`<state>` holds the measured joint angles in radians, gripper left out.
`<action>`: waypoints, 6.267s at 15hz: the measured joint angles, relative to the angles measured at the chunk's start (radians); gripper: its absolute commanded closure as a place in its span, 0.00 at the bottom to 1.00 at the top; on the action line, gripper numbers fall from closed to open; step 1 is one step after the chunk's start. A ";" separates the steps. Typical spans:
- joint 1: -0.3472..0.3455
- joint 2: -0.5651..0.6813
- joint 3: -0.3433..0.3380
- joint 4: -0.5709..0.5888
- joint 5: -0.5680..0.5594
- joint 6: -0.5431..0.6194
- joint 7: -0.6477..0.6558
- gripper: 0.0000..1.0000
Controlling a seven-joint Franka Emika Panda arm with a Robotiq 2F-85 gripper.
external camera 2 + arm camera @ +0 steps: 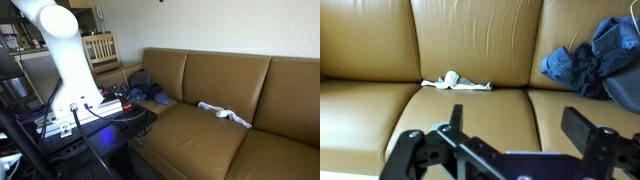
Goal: Move the cable to the center of the couch
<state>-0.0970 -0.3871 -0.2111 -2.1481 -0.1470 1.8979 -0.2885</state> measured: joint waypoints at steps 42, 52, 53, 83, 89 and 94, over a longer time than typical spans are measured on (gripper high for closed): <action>0.478 0.673 0.521 -0.201 -0.123 0.522 0.335 0.00; 0.666 1.023 0.465 0.162 -0.222 0.567 0.514 0.00; 0.667 1.023 0.463 0.163 -0.221 0.569 0.514 0.00; 1.219 1.690 -0.162 0.879 -0.070 0.934 1.049 0.00; 1.293 1.756 -0.280 0.926 -0.071 0.929 1.131 0.31; 1.314 1.790 -0.316 0.939 -0.071 0.917 1.190 0.65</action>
<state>1.2169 1.4029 -0.5273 -1.2095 -0.2178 2.8149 0.9013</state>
